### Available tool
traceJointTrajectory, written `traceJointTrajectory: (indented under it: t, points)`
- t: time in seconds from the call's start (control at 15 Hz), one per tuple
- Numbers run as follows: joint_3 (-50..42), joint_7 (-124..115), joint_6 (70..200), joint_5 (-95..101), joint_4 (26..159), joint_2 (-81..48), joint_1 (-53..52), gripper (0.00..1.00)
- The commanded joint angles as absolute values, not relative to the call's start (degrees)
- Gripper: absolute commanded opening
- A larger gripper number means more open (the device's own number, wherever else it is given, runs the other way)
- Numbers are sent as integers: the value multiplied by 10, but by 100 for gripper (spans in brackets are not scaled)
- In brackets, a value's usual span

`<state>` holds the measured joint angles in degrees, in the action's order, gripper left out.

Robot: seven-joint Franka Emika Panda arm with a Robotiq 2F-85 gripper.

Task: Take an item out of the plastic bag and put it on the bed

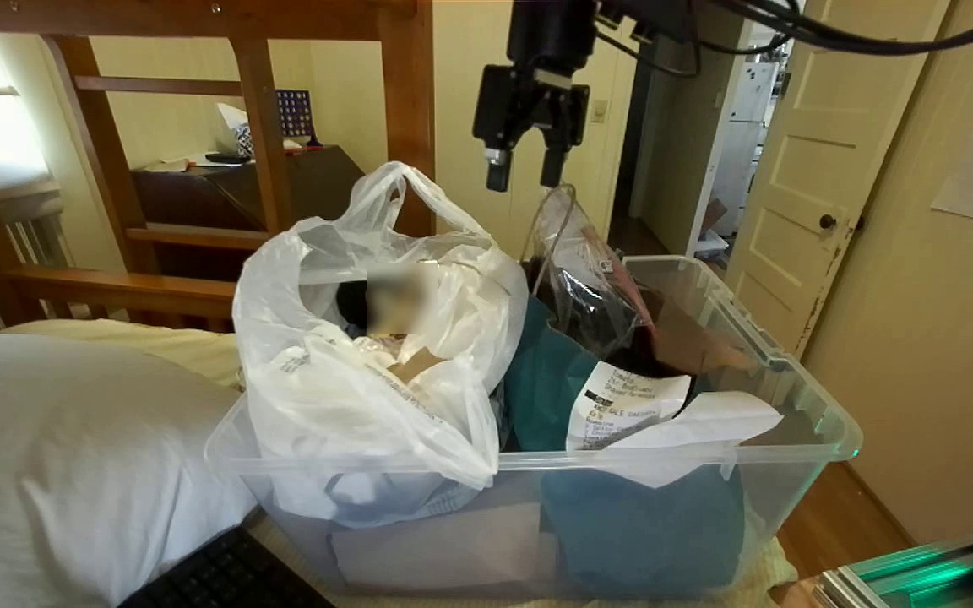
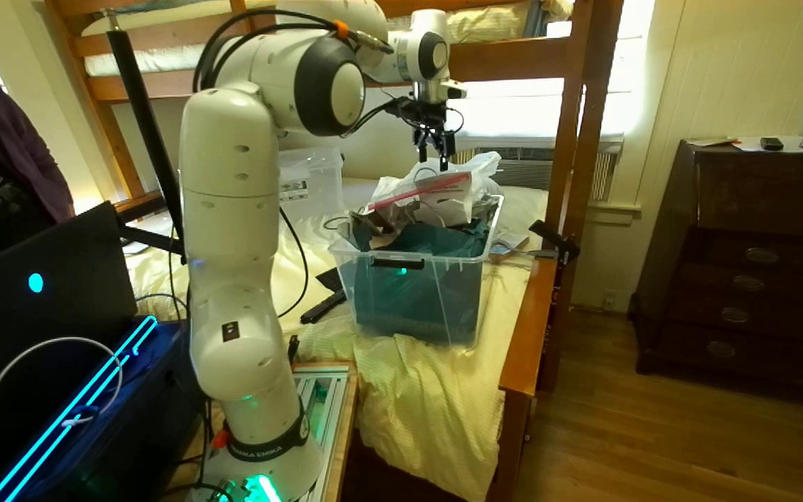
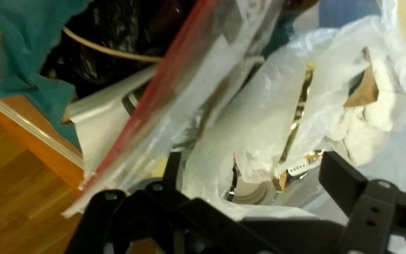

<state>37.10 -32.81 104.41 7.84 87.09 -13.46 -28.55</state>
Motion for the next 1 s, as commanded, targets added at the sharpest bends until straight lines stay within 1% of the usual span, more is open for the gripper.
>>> traceJointTrajectory:
  t: [0.0, 0.33, 0.4, 0.8, 0.87, 0.93]
  points:
    - [322, -359, 1100, 115, 770, -230, -363, 100]
    - [245, -292, 1164, 74, 685, -303, -443, 100]
    - [285, -314, 1174, 85, 719, -280, -432, 100]
    - [328, -288, 1158, 53, 733, -277, -431, 100]
    - [275, -275, 1152, 32, 726, -273, -468, 100]
    - [268, -272, 1151, 33, 726, -274, -474, 100]
